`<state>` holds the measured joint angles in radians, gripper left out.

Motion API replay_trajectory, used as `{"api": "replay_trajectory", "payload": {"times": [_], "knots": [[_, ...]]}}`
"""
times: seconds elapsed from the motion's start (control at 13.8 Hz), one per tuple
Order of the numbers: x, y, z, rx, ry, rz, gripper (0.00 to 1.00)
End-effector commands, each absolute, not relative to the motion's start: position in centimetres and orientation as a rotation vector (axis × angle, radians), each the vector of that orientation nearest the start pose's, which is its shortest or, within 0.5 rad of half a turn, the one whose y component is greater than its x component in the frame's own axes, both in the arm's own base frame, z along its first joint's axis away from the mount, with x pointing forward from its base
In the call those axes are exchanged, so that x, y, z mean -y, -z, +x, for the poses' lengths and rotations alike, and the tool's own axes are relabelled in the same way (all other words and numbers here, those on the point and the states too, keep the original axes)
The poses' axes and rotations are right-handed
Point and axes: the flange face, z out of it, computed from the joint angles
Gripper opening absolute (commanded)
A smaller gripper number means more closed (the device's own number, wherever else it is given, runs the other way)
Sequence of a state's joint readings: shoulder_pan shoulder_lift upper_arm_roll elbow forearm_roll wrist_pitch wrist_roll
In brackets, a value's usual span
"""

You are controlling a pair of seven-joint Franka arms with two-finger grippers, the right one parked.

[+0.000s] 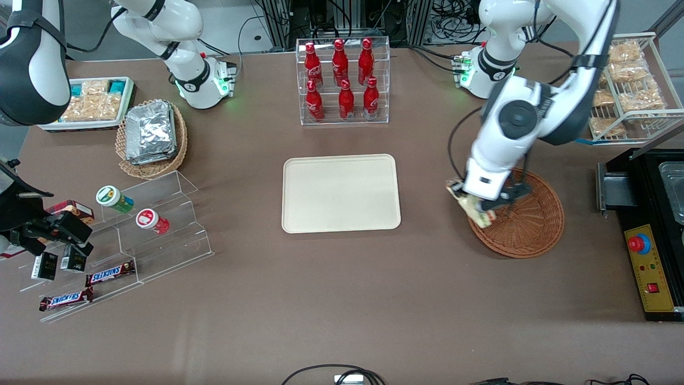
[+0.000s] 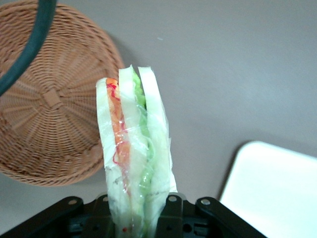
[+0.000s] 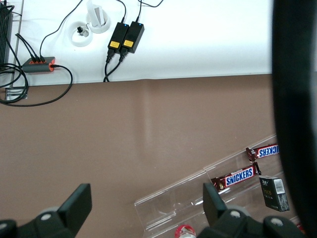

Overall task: Place sandwich from basket to tray
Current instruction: 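Lift the sandwich and carry it with the left gripper over the cream tray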

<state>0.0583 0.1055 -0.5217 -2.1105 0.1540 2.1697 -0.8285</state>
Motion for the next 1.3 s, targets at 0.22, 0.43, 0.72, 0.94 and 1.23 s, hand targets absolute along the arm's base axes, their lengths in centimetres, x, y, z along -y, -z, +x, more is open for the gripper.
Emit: {"api": "replay_trajectory", "payload": {"times": [0.22,0.43,0.72,0.94,1.23], "knots": [[34.6,-34.6,45.9,0.077,0.068,-3.022,0.0],[38.2,-32.7,43.8,-0.034,0.043,-3.012,0.0],[41.6,-30.1,42.1,-0.141,0.052,-3.039,0.0],[44.4,-27.6,40.9,-0.208,0.008,-3.062,0.0],[46.0,-25.2,41.3,-0.258,-0.034,-3.074,0.0]]}}
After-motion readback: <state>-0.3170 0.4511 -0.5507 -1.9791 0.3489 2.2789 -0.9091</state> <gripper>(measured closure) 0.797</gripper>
